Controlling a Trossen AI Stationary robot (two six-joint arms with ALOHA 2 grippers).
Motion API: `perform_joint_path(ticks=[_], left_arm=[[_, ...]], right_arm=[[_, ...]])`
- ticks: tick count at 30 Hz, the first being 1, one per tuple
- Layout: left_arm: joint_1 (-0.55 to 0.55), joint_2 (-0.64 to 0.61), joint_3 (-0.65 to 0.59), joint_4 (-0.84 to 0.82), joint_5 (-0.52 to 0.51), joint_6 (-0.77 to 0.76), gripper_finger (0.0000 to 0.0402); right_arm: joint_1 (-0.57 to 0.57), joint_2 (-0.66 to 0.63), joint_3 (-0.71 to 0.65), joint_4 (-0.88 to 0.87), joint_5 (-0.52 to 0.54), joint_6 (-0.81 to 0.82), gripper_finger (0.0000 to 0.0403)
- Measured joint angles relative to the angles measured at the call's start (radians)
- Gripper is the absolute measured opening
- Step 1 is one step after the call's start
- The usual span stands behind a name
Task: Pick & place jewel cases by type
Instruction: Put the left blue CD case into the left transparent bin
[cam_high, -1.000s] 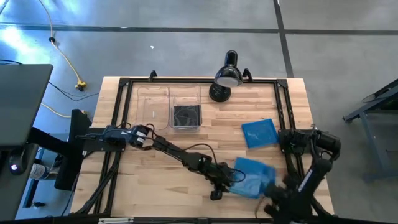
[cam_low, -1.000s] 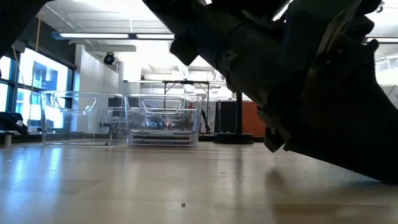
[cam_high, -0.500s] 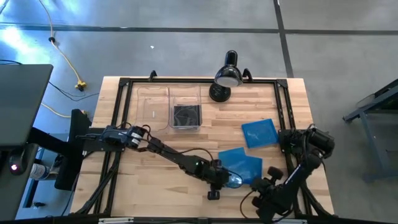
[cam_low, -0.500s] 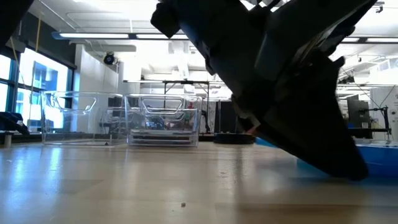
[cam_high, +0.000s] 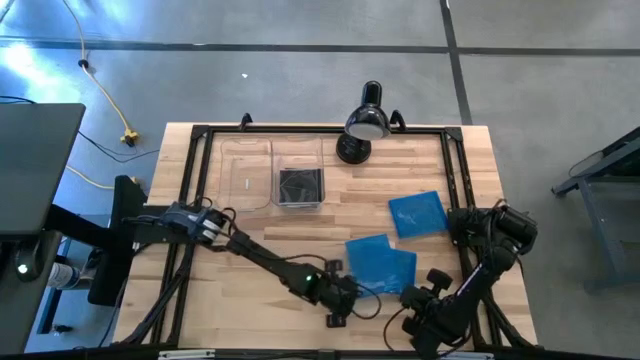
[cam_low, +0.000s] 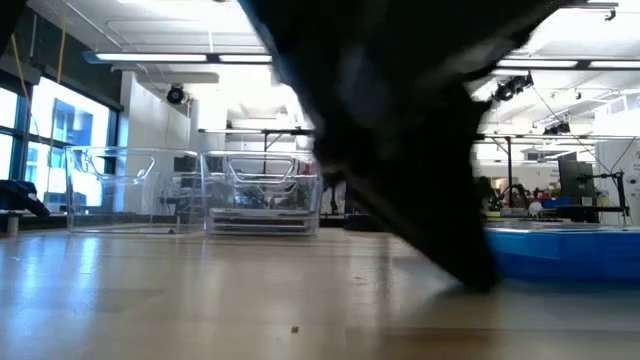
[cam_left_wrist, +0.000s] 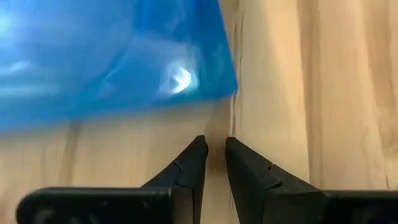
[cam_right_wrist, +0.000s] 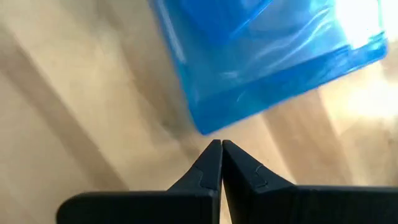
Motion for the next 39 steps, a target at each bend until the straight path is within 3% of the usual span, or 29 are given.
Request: perform_joint_path(ticks=[5,10,13,18,26,32,35,39], left_arm=[[-0.034,-0.068,-0.009,-0.262,-0.076,-0.061,0.0062],[-0.027,-0.142,-0.087,-0.268,-0.141,-0.133,0.0062],[-0.002,-0.186,-0.199,-0.137,-0.081,-0.162,0.0062],[0.039,-0.277,-0.434,0.250,0.063,-0.206,0.0062],[0.088,-0.353,-0.703,0.845,0.085,-0.362,0.0062],[0.104,-0.353,-0.724,0.986,-0.034,-0.394,0.0062],[0.114,-0.355,-0.721,1.059,-0.035,-0.366,0.0062],[0.131,-0.356,-0.721,1.011,-0.021,-0.361,0.0063]], right_arm=[[0.043,0.000,0.019,-0.033,0.036,0.052,0.0000],[0.072,-0.001,0.059,-0.110,0.110,0.105,0.0000],[0.076,-0.001,0.062,-0.117,0.164,0.121,0.0000],[0.062,-0.002,0.047,-0.121,0.248,0.154,0.0000],[0.002,-0.082,-0.084,-0.013,0.256,0.180,0.0000],[-0.045,-0.295,-0.299,0.243,0.316,0.148,0.0000],[-0.085,-0.380,-0.430,0.425,0.285,0.146,0.0000],[-0.133,-0.422,-0.567,0.709,0.294,0.079,0.0000]])
